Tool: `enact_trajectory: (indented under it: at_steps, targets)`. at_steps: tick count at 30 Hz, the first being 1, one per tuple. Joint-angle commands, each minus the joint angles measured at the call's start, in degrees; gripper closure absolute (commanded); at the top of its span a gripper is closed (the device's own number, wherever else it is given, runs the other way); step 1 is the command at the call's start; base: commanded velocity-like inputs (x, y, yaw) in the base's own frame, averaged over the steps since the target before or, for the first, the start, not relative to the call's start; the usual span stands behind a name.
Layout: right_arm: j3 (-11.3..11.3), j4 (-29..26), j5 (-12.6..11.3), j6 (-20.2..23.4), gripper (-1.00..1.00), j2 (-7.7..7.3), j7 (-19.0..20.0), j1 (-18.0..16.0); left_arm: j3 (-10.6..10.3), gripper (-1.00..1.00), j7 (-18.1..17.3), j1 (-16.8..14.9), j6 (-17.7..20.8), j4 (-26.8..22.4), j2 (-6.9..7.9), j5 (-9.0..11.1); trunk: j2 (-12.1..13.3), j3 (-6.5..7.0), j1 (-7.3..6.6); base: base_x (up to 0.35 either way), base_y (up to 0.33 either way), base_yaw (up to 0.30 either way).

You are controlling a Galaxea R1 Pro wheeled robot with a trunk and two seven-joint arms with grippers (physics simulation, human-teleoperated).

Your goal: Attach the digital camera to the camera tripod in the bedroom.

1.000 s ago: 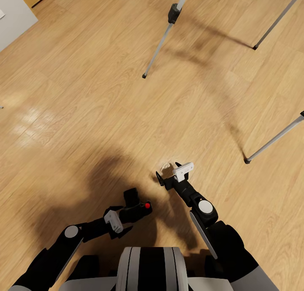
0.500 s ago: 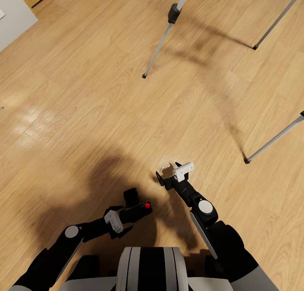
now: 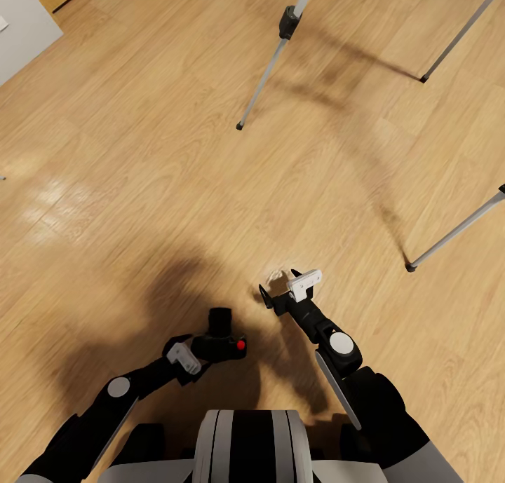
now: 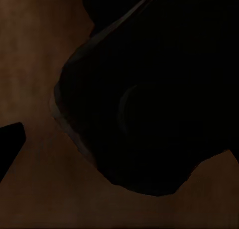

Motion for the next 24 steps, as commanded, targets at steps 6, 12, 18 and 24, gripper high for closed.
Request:
enact_trajectory:
  at_steps: [6, 12, 18, 24]
  targets:
    - [0.0, -0.1, 0.0, 0.3, -1.0, -0.03, 0.1, 0.0, -0.1, -1.0, 0.9, 0.0, -0.3, 0.2, 0.02, -0.6, 0.0, -0.03, -0.01, 0.0, 0.0, 0.0]
    - [0.0, -0.1, 0.0, 0.3, -1.0, -0.03, 0.1, 0.0, -0.1, -1.0, 1.1, 0.0, -0.3, 0.3, 0.0, -0.6, 0.0, -0.03, -0.01, 0.0, 0.0, 0.0]
    - [0.0, -0.1, 0.0, 0.3, -1.0, -0.03, 0.1, 0.0, -0.2, -1.0, 1.2, 0.0, -0.3, 0.3, -0.06, -0.6, 0.0, -0.03, -0.01, 0.0, 0.0, 0.0]
    - [0.0, -0.1, 0.0, 0.3, -1.0, -0.03, 0.1, 0.0, -0.5, -1.0, 1.2, 0.0, -0.3, 0.4, -0.09, -0.6, 0.0, -0.03, -0.01, 0.0, 0.0, 0.0]
